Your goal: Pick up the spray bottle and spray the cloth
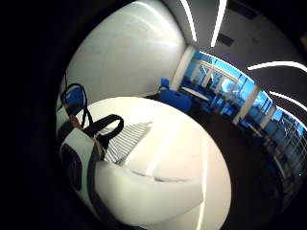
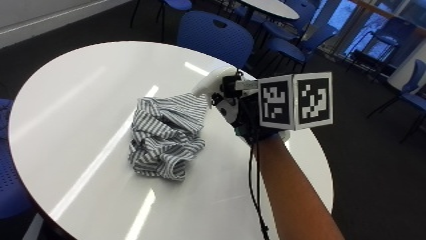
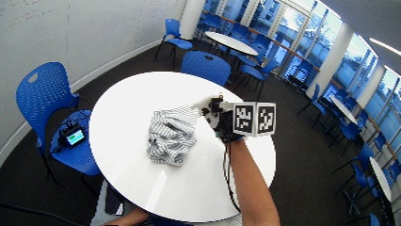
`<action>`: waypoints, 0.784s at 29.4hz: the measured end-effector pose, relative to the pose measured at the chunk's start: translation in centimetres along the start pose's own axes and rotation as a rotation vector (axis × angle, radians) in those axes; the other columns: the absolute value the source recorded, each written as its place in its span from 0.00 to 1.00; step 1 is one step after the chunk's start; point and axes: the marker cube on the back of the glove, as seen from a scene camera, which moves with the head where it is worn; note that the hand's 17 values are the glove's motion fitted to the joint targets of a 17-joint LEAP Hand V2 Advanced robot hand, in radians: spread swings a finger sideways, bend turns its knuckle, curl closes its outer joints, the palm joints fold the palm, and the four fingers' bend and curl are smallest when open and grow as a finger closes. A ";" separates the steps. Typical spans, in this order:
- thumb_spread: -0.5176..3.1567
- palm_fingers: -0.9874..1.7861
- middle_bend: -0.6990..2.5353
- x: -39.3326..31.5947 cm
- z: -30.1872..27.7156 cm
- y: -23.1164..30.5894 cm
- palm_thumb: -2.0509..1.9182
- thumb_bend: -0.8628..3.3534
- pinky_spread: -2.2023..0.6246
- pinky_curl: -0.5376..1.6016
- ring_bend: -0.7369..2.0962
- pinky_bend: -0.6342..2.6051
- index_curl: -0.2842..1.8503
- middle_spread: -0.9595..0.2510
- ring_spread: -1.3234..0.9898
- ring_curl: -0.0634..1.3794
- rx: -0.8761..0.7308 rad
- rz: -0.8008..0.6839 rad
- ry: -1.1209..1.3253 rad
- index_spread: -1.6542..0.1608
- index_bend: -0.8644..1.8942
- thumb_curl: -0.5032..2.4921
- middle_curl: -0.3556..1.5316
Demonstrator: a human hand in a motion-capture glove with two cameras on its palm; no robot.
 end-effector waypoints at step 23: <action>0.44 0.86 0.44 -4.0 -0.3 -2.7 0.71 0.20 0.66 0.43 0.55 0.35 0.36 0.61 0.47 0.36 -0.037 -0.619 0.429 0.75 0.38 0.35 0.47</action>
